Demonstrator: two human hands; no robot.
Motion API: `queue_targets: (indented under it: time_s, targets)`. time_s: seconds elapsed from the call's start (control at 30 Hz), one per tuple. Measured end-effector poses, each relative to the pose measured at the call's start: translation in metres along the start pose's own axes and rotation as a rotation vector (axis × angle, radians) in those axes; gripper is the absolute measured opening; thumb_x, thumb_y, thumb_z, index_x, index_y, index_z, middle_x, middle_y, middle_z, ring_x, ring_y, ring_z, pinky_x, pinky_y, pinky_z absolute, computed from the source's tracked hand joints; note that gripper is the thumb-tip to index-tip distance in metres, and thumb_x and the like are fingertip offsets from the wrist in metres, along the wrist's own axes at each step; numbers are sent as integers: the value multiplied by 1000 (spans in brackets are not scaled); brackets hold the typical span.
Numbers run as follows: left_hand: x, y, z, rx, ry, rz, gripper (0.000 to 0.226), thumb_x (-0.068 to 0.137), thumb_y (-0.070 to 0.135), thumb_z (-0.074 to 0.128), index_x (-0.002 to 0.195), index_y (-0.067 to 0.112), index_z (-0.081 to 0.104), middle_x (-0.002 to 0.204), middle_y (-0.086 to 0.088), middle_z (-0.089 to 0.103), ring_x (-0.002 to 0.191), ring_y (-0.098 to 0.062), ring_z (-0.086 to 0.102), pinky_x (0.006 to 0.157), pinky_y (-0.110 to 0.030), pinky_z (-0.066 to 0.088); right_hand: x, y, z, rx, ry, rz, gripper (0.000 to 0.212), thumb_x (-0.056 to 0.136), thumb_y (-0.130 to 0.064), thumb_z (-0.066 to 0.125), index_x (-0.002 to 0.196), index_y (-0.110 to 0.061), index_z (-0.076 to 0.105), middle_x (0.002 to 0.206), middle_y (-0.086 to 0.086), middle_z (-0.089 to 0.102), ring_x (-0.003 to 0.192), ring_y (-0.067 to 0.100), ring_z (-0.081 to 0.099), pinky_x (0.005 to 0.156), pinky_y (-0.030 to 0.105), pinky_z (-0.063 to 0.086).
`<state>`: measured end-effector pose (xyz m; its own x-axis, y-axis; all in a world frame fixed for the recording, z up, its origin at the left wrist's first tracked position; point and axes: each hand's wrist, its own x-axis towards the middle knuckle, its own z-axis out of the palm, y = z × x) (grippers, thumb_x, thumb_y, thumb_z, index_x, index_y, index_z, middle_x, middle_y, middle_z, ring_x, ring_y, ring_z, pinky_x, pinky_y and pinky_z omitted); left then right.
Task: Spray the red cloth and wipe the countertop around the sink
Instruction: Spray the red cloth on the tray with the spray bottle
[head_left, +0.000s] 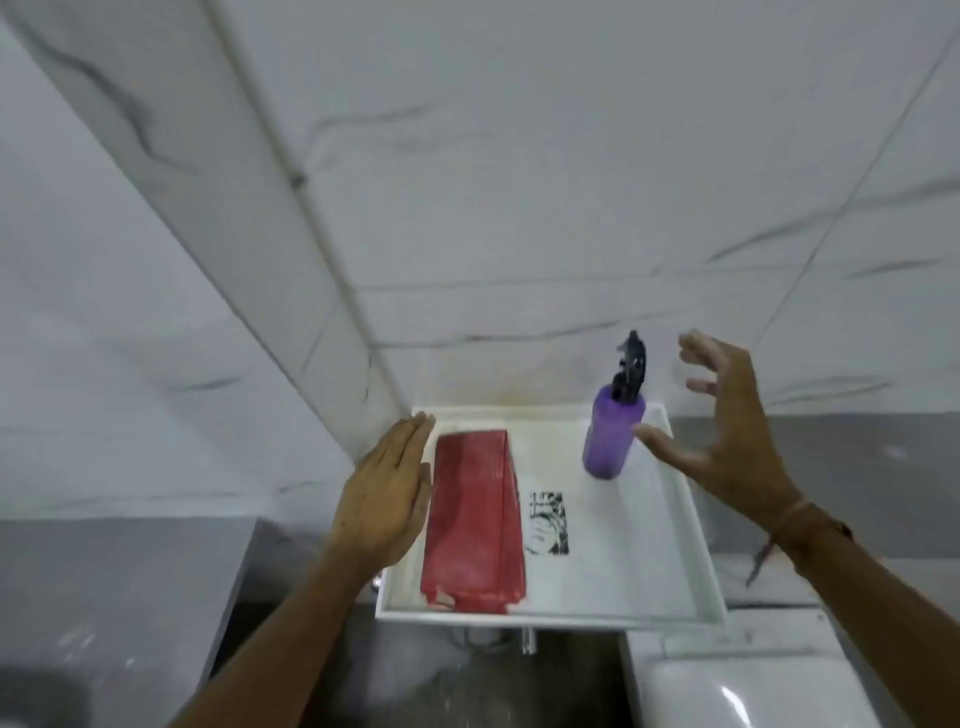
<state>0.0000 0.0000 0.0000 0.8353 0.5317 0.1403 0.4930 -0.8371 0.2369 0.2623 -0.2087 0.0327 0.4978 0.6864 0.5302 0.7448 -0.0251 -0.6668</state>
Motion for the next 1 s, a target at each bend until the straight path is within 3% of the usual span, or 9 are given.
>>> queue_targets:
  time_s: [0.13, 0.27, 0.33, 0.4, 0.6, 0.73, 0.83, 0.9, 1.0]
  targets:
    - [-9, -15, 33, -65, -83, -183, 52, 100, 29, 26, 149, 10, 18, 158, -8, 22, 146, -22, 21, 119, -35, 18, 8, 17, 38, 99, -13, 122, 100, 62, -46, 79, 139, -8, 29, 137, 3, 34, 122, 19, 47, 96, 31, 48]
    - [-15, -25, 56, -80, -158, -218, 57, 100, 32, 26, 150, 14, 5, 162, -3, 7, 149, -18, 7, 117, -30, 7, 14, 30, 67, 138, 18, 157, 96, 66, -42, 80, 139, -4, 30, 136, 13, 43, 116, 14, 47, 101, 11, 38]
    - [-17, -29, 63, -81, -167, -211, 58, 100, 34, 26, 150, 15, 2, 162, -2, 3, 148, -16, 2, 115, -28, 3, 19, 35, 75, 151, 55, 164, 89, 69, -33, 80, 138, -4, 32, 134, 14, 46, 116, 7, 47, 100, 8, 36]
    - [-21, -31, 70, -107, -163, -207, 58, 100, 37, 22, 149, 17, -1, 161, 1, 0, 146, -11, -3, 115, -28, 2, 22, 37, 83, 158, 113, 177, 82, 70, -23, 79, 136, -6, 34, 130, 15, 47, 113, 2, 47, 97, 9, 39]
    - [-26, -39, 82, -212, -117, -212, 57, 96, 38, 18, 145, 27, -9, 158, 10, -7, 145, -3, -5, 115, -26, 3, 26, 34, 99, 112, 276, 102, 74, 67, -4, 73, 132, 3, 38, 130, 24, 44, 122, 25, 45, 105, 22, 38]
    - [-27, -38, 85, -235, -104, -219, 57, 96, 36, 19, 146, 25, -7, 159, 9, -7, 146, -3, -4, 115, -24, 3, 28, 20, 102, 130, 316, 162, 69, 66, -1, 69, 129, 7, 42, 125, 17, 53, 107, 3, 49, 94, 15, 41]
    - [-27, -39, 85, -244, -111, -218, 59, 96, 37, 19, 148, 23, -5, 160, 7, -7, 147, -6, -4, 117, -27, 7, 27, -1, 95, 159, 257, 207, 64, 65, 0, 67, 125, 6, 45, 116, 13, 56, 92, 12, 49, 85, 22, 44]
    - [-26, -37, 83, -259, -114, -216, 59, 97, 35, 19, 149, 20, -3, 161, 5, -6, 148, -7, -3, 119, -29, 12, 16, -23, 86, 198, 190, 266, 61, 65, -5, 68, 123, -7, 47, 108, -1, 56, 80, 11, 52, 78, 22, 48]
    - [-24, -35, 80, -273, -120, -210, 59, 96, 35, 18, 149, 17, -2, 161, 2, -4, 148, -10, -2, 121, -33, 16, -18, -64, 83, 375, 26, 513, 55, 67, -11, 71, 115, -31, 53, 89, 11, 57, 61, 20, 56, 59, 23, 56]
